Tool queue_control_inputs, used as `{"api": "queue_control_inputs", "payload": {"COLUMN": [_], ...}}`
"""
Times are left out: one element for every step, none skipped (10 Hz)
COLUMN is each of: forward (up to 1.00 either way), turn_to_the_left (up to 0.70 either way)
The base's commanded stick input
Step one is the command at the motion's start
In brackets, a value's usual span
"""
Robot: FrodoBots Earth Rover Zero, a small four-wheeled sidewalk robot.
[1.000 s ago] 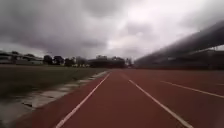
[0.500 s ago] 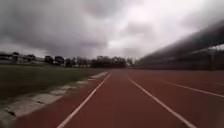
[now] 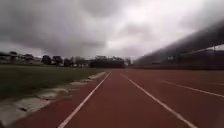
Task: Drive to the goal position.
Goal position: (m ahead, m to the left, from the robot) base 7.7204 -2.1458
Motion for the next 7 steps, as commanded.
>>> {"api": "queue_control_inputs", "payload": {"forward": [0.70,0.70,0.70,0.70,0.70,0.70,0.70], "turn_to_the_left": [0.05,0.08,0.07,0.05,0.02,0.01,0.02]}}
